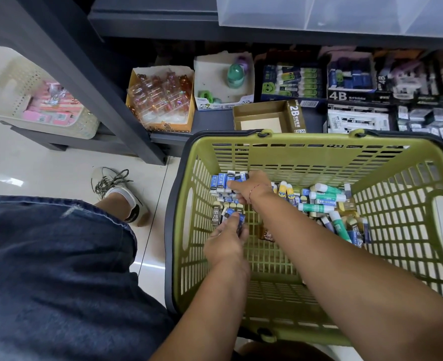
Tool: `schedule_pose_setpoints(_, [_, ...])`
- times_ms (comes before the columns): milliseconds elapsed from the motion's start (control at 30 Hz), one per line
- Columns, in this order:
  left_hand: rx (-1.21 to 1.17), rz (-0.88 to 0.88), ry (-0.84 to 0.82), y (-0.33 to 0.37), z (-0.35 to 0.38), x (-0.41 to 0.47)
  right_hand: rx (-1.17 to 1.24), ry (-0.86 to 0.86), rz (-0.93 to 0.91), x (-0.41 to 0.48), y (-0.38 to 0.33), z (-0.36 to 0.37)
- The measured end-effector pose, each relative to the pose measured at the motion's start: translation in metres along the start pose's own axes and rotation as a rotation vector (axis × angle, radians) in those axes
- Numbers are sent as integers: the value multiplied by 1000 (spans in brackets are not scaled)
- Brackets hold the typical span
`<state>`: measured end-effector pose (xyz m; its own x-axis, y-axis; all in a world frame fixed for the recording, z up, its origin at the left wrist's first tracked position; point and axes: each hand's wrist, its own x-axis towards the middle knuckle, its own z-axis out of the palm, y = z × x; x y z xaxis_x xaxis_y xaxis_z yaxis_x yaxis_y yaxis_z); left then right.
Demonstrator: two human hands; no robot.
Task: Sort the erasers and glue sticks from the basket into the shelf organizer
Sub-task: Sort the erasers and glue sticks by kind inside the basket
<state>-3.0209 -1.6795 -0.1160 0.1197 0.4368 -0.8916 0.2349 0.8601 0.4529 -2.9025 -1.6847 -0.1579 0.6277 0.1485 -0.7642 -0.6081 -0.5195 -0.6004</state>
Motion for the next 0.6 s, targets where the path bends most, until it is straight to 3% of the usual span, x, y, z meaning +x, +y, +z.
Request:
schedule_pose_setpoints(367, [-2, 12, 9, 1, 1, -1, 119, 17, -27, 2, 16, -9])
schedule_pose_setpoints(600, [7, 6, 17, 2, -1, -2, 64, 26, -49, 7, 13, -5])
